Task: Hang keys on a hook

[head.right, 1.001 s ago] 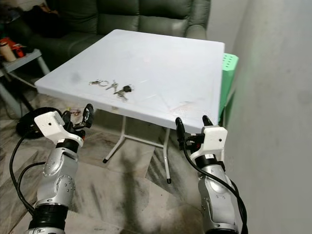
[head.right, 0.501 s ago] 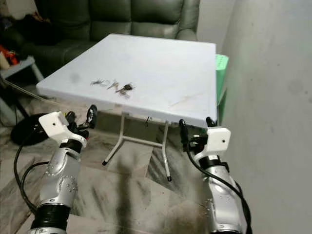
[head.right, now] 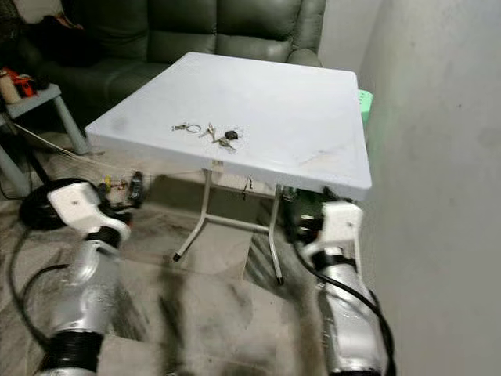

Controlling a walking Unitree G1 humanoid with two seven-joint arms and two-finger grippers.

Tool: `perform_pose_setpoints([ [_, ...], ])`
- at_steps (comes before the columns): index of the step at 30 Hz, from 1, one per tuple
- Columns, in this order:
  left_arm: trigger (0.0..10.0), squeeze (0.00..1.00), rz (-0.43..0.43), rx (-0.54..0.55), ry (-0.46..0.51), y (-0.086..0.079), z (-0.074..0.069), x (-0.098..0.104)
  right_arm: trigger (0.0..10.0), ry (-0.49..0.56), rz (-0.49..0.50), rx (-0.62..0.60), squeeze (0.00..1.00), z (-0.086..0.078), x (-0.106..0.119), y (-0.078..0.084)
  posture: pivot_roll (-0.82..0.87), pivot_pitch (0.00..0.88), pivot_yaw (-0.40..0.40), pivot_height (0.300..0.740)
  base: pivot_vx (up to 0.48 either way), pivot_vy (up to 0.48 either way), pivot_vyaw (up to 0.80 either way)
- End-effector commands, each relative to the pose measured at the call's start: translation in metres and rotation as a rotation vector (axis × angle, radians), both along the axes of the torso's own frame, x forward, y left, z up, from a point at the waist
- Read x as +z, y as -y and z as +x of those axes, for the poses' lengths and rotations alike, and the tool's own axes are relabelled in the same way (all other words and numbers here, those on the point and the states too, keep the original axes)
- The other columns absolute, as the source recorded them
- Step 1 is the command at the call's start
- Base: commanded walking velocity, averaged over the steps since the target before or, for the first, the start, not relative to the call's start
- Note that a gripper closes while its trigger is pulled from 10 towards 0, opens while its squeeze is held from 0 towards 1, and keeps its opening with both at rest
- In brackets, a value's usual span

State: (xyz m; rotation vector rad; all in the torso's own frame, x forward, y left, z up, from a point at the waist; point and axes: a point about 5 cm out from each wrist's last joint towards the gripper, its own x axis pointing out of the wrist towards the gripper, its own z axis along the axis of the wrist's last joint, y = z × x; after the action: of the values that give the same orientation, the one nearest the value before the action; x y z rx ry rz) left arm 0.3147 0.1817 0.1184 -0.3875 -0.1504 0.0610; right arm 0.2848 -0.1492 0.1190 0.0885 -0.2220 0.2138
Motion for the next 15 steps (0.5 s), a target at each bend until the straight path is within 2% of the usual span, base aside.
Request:
perform_pose_setpoints([
  [1, 10.0, 0.00, -0.007, -0.017, 0.005, 0.0076, 0.0021, 0.0027, 10.0, -0.007, -0.006, -0.017, 0.00, -0.0001, -0.0007, 0.0072, -0.01, 0.000, -0.007, 0.702, 0.000, 0.375, 0.00],
  [15, 10.0, 0.00, -0.009, -0.007, 0.002, 0.0068, 0.0016, 0.0023, 10.0, -0.008, -0.009, -0.012, 0.00, -0.0005, -0.0007, 0.0071, -0.01, 0.000, -0.011, 0.702, 0.000, 0.373, 0.00],
])
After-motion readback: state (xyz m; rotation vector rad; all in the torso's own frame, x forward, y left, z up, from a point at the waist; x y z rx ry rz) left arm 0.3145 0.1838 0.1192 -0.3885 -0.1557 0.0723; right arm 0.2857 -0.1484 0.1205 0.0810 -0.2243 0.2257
